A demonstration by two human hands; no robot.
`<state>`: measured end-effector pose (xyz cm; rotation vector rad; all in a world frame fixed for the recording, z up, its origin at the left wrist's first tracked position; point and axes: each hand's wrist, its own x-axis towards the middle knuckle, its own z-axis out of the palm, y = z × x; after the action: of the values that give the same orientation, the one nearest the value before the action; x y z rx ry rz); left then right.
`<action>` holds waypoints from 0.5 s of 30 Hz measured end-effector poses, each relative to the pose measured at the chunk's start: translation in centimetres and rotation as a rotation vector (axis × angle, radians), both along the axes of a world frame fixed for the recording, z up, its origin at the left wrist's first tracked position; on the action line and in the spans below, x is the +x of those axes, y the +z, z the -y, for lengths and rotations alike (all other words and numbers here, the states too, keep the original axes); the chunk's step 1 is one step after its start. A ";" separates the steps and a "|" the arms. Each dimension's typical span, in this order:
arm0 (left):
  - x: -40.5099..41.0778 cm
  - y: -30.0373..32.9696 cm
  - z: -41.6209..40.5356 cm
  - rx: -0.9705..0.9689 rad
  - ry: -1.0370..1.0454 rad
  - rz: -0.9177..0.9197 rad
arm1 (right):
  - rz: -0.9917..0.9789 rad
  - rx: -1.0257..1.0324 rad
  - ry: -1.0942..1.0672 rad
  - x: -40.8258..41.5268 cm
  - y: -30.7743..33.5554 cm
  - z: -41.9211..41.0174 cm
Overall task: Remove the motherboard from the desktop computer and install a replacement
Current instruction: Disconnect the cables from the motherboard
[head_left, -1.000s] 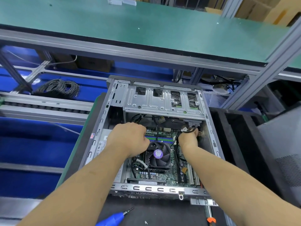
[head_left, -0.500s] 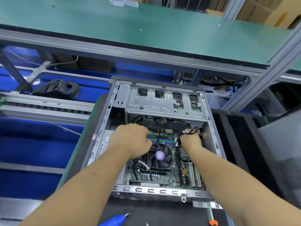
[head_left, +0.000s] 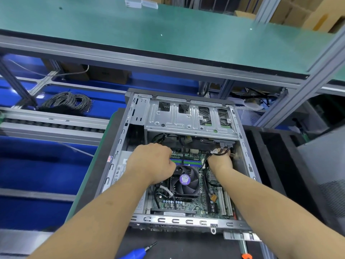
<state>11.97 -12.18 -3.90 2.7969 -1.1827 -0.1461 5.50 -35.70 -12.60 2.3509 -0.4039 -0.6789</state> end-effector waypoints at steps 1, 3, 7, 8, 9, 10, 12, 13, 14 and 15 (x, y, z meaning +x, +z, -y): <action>0.0 0.0 0.0 0.001 0.000 0.001 | -0.003 -0.005 -0.001 0.0 0.0 0.0; 0.0 0.1 0.0 0.006 -0.001 0.002 | -0.010 -0.015 -0.005 0.0 -0.2 0.0; 0.0 0.1 0.0 0.003 -0.001 0.006 | -0.003 -0.012 -0.005 0.0 -0.5 0.2; 0.0 0.1 0.0 0.001 0.000 0.006 | -0.001 -0.008 -0.014 0.0 -0.6 0.2; 0.0 0.1 0.0 -0.003 0.000 0.007 | -0.002 -0.005 -0.019 0.0 -0.6 0.2; 0.0 0.1 0.0 -0.006 -0.001 0.010 | -0.001 -0.003 -0.020 0.0 -0.6 0.2; -0.1 0.1 0.0 -0.005 -0.002 0.012 | 0.001 -0.003 -0.017 -0.1 -0.6 0.2; -0.1 0.1 0.0 -0.005 0.000 0.008 | 0.001 -0.011 -0.011 -0.1 -0.7 0.2; -0.1 0.1 0.0 -0.006 0.002 0.002 | -0.004 -0.025 -0.006 -0.2 -0.7 0.2; -0.1 0.1 0.0 -0.007 0.005 -0.003 | -0.010 -0.034 -0.006 -0.2 -0.7 0.1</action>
<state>11.90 -12.16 -3.82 2.7925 -1.1737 -0.1455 5.30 -35.84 -13.31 2.3146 -0.4154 -0.6810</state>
